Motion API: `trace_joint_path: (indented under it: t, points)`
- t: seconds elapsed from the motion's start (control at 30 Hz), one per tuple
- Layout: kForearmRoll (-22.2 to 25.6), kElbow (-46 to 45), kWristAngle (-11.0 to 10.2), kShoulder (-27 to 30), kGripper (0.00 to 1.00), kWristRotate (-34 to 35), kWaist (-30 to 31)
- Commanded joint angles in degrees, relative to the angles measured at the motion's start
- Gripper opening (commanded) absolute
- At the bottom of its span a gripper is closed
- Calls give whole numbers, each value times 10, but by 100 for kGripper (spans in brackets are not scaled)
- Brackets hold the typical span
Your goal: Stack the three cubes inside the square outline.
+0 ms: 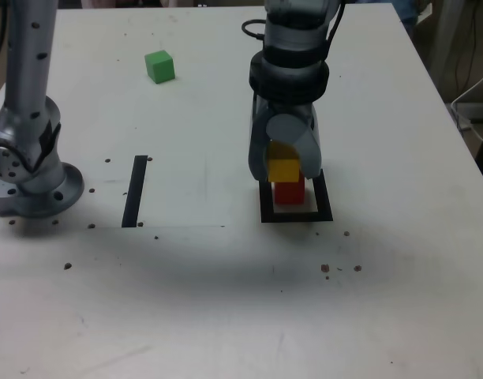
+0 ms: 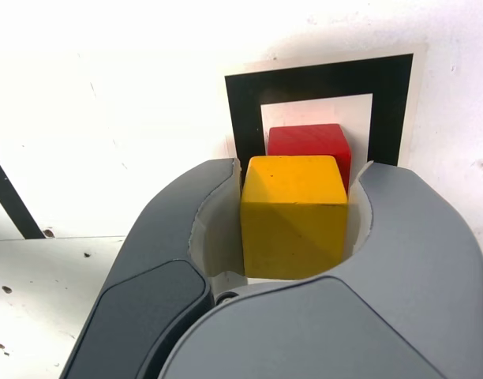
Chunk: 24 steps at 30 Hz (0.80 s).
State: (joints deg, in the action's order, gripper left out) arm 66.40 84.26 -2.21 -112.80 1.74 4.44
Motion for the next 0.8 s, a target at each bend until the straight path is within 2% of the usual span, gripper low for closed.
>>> trace_joint_path:
  t: [0.0,0.23,0.37,0.43,0.57,0.63,0.7,0.77]
  points:
    - [-2,-1,1,-1,16,1,0]
    - [-11,-1,0,0,17,1,0]
    - [-14,-3,0,0,24,1,0]
    - [-14,-5,1,0,33,1,0]
    - [-12,-9,1,2,74,1,0]
    - [-11,-10,1,4,91,1,0]
    - [-9,-10,0,5,99,1,0]
    - [-7,-9,-1,7,100,1,0]
